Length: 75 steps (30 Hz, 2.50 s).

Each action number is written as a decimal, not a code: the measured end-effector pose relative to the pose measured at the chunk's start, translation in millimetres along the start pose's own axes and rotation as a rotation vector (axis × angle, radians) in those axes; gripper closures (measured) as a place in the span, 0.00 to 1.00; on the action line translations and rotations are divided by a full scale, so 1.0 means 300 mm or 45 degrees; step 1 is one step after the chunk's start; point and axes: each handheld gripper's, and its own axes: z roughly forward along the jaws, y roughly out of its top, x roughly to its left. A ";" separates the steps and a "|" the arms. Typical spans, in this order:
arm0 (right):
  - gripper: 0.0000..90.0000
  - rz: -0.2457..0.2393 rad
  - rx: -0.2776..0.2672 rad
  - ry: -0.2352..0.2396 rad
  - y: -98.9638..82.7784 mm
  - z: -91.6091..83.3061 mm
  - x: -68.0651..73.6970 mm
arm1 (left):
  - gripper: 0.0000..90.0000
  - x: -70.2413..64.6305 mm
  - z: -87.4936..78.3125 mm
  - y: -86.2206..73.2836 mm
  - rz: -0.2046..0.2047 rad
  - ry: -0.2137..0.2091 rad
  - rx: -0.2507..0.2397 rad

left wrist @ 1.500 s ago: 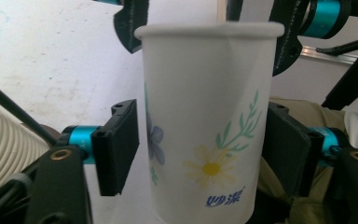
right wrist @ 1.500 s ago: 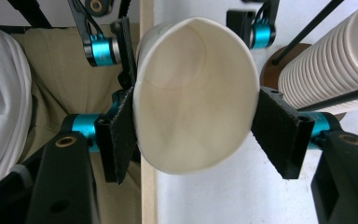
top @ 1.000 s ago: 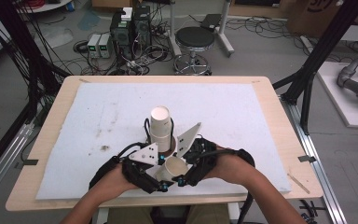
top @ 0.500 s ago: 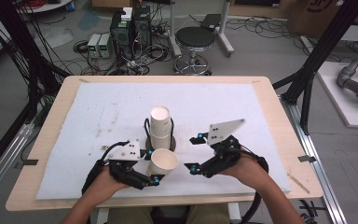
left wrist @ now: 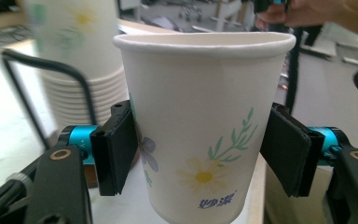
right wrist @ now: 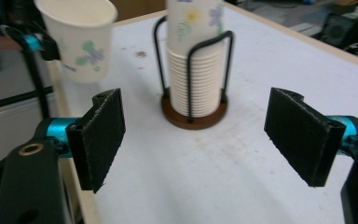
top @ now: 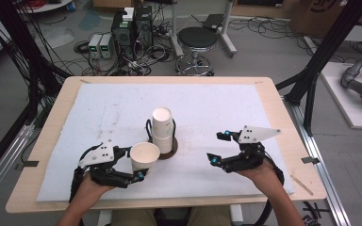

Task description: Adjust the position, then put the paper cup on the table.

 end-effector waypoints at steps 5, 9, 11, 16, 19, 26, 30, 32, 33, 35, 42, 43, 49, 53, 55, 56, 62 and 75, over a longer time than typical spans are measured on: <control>0.23 0.052 -0.047 -0.102 -0.064 -0.016 -0.018 | 0.34 0.019 -0.048 -0.019 -0.008 0.075 -0.073; 0.23 0.057 -0.068 -0.154 -0.087 -0.020 -0.022 | 0.34 0.033 -0.076 -0.037 -0.016 0.129 -0.129; 0.23 0.053 -0.083 -0.196 -0.103 -0.022 -0.025 | 0.34 0.039 -0.091 -0.044 -0.013 0.162 -0.151; 0.23 0.101 -0.125 -0.275 -0.142 -0.022 -0.029 | 0.34 0.055 -0.119 -0.062 -0.019 0.221 -0.192; 0.23 0.121 -0.114 -0.322 -0.179 -0.019 -0.032 | 0.34 0.064 -0.148 -0.072 -0.033 0.252 -0.225; 0.23 0.116 -0.117 -0.350 -0.195 -0.026 -0.041 | 0.34 0.086 -0.206 -0.096 -0.070 0.353 -0.301; 0.23 0.120 -0.135 -0.359 -0.192 -0.035 -0.038 | 0.34 0.086 -0.215 -0.095 -0.061 0.369 -0.315; 0.23 0.119 -0.126 -0.357 -0.194 -0.034 -0.034 | 0.34 0.083 -0.219 -0.094 -0.060 0.383 -0.323; 0.23 0.110 -0.126 -0.359 -0.196 -0.034 -0.030 | 0.34 0.084 -0.221 -0.094 -0.057 0.389 -0.326; 0.23 0.106 -0.130 -0.361 -0.194 -0.035 -0.028 | 0.34 0.089 -0.225 -0.095 -0.067 0.397 -0.336; 0.23 0.108 -0.127 -0.356 -0.194 -0.036 -0.024 | 0.34 0.096 -0.229 -0.101 -0.071 0.408 -0.341; 0.23 0.104 -0.130 -0.359 -0.194 -0.036 -0.026 | 0.34 0.097 -0.229 -0.102 -0.073 0.411 -0.341; 0.23 0.097 -0.142 -0.362 -0.188 -0.035 -0.034 | 0.34 0.116 -0.240 -0.103 -0.059 0.436 -0.358; 0.23 0.094 -0.141 -0.357 -0.190 -0.039 -0.033 | 0.34 0.152 -0.243 -0.099 -0.062 0.454 -0.389; 0.23 0.094 -0.139 -0.360 -0.197 -0.045 -0.034 | 0.34 0.171 -0.238 -0.102 -0.047 0.464 -0.377; 0.23 0.094 -0.139 -0.360 -0.197 -0.045 -0.034 | 0.34 0.176 -0.235 -0.105 -0.047 0.464 -0.377; 0.23 0.066 -0.119 -0.360 -0.196 -0.046 -0.034 | 0.34 0.233 -0.206 -0.108 -0.064 0.492 -0.354; 0.23 0.090 -0.104 -0.351 -0.210 -0.034 -0.047 | 0.34 0.315 -0.156 -0.136 -0.140 0.538 -0.342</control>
